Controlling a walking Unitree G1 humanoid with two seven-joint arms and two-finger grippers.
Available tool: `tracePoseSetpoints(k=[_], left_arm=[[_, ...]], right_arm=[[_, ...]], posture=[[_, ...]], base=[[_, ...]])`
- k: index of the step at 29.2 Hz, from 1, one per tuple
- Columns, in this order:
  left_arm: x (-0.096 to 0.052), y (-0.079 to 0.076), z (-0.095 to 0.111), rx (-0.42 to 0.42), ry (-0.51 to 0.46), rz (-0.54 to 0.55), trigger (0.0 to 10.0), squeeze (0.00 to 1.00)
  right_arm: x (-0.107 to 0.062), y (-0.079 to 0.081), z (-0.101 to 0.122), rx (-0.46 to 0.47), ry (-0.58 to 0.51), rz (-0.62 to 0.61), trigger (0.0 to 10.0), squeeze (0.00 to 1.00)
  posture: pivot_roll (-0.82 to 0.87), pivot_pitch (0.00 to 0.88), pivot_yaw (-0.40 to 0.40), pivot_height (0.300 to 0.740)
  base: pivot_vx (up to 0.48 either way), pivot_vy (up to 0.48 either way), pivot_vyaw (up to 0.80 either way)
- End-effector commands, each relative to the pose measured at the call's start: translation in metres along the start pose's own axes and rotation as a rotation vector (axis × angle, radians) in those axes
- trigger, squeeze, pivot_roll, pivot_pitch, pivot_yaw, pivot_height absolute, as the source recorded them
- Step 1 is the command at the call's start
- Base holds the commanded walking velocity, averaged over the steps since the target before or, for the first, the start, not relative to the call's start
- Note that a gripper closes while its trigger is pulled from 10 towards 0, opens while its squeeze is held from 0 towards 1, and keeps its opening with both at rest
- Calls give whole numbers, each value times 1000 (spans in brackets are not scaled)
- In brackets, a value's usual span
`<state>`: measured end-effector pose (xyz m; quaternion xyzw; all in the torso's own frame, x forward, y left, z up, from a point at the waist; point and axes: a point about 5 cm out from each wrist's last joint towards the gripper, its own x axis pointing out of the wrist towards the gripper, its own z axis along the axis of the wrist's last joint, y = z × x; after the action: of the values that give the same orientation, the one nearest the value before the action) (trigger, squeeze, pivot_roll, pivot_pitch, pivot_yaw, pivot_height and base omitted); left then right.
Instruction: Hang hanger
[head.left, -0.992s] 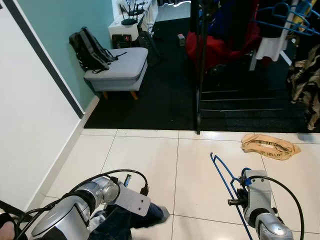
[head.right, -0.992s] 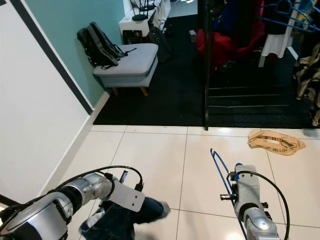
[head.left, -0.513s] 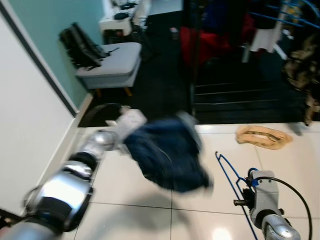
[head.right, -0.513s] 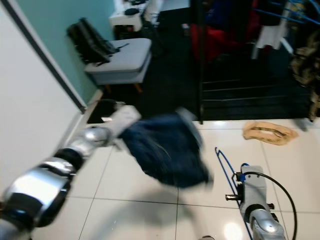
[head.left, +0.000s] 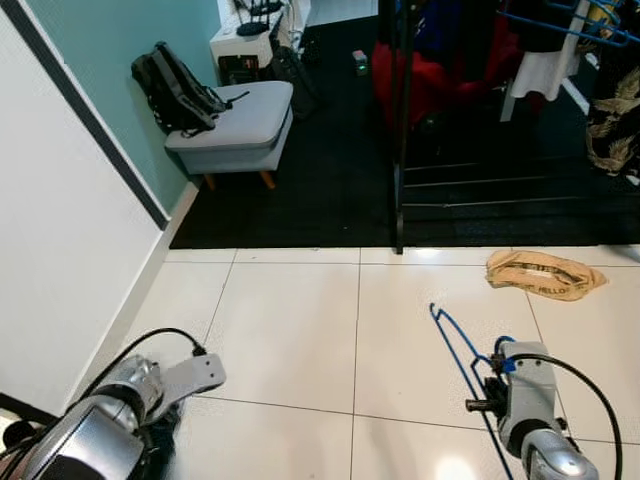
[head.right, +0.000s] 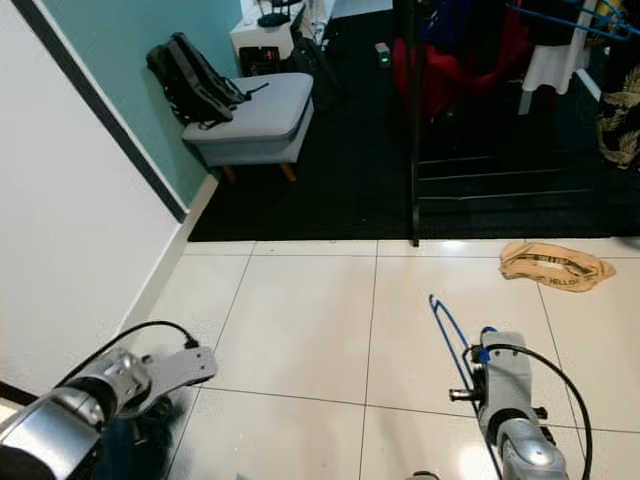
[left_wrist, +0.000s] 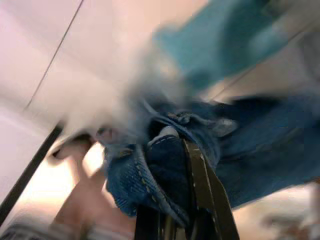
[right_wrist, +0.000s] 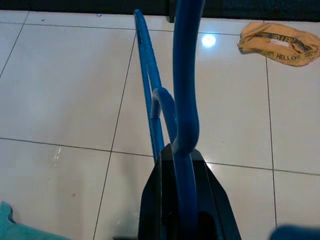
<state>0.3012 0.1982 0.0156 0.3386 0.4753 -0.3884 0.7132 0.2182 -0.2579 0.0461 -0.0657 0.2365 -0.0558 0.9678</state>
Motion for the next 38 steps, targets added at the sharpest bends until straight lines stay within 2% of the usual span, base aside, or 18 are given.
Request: tracePoseSetpoints(k=[1, 2, 4, 5, 6, 7, 10, 12, 15, 17, 18, 21, 25, 26, 30, 31, 34, 38], left_arm=[[-18, 17, 44, -3, -230, 21, 10000, 0], [-39, 31, 82, -21, -422, 36, 10000, 0], [-39, 31, 82, -21, -422, 36, 10000, 0], [-61, 42, 107, -37, -566, 32, 10000, 0], [-61, 42, 107, -37, -566, 32, 10000, 0], [-81, 49, 123, -34, -675, -5, 10000, 0], [-93, 52, 130, -21, -732, -35, 10000, 0], [-109, 51, 131, 19, -812, -158, 10000, 0], [-112, 49, 127, 33, -831, -199, 10000, 0], [-110, 46, 117, 26, -837, -231, 10000, 0], [-110, 46, 117, 26, -837, -231, 10000, 0], [-110, 46, 116, -16, -860, -229, 10000, 0], [-127, 44, 147, -124, -1021, -285, 10000, 0], [-127, 44, 147, -124, -1021, -285, 10000, 0], [-141, 30, 166, -56, -1095, -346, 10000, 0], [-146, 20, 174, 5, -1112, -358, 10000, 0], [-150, 9, 180, 80, -1124, -372, 10000, 0], [-152, 7, 179, 131, -1121, -344, 10000, 0]], right_arm=[[-1, 3, 0, 12, -4, 10, 10000, 0], [0, 2, 2, 14, -10, 7, 10000, 0], [0, 2, 2, 14, -10, 7, 10000, 0], [1, 3, 4, 20, -16, 9, 10000, 0], [1, 3, 4, 20, -16, 9, 10000, 0], [2, 5, 6, 26, -26, 15, 10000, 0], [3, 6, 8, 31, -32, 21, 10000, 0], [5, 10, 17, 48, -72, 58, 10000, 0], [5, 13, 24, 58, -106, 101, 10000, 0], [-6, 23, 52, 57, -224, 311, 10000, 0], [-6, 23, 52, 57, -224, 311, 10000, 0], [-21, 28, 73, 52, -307, 473, 10000, 0], [-45, 19, 117, 13, -448, 600, 10000, 0], [-45, 19, 117, 13, -448, 600, 10000, 0], [-49, 18, 140, 9, -525, 601, 10000, 0], [-51, 20, 148, 8, -554, 607, 10000, 0], [-51, 24, 155, 9, -577, 611, 10000, 0], [-48, 26, 153, 0, -566, 616, 10000, 0]], posture=[[-88, 130, 180, 740], [-79, 127, 179, 740], [-79, 127, 179, 740], [-73, 124, 178, 740], [-73, 124, 178, 740], [-66, 118, 175, 740], [-64, 117, 174, 740], [-54, 106, 171, 740], [-50, 99, 168, 740], [-52, 89, 164, 740], [-52, 89, 164, 740], [-58, 84, 162, 740], [-73, 72, 157, 740], [-73, 72, 157, 740], [-82, 62, 155, 740], [-83, 59, 153, 740], [-80, 53, 151, 740], [-79, 38, 145, 740]], base=[[0, 0, 0], [0, 0, 0], [0, 0, 0], [0, 0, 0], [0, 0, 0], [0, 0, 0], [0, 0, 0], [0, 0, 0], [0, 0, 0], [0, 0, 0], [0, 0, 0], [0, 0, 0], [0, 0, 0], [0, 0, 0], [0, 0, 0], [0, 0, 0], [0, 0, 0], [0, 0, 0]])
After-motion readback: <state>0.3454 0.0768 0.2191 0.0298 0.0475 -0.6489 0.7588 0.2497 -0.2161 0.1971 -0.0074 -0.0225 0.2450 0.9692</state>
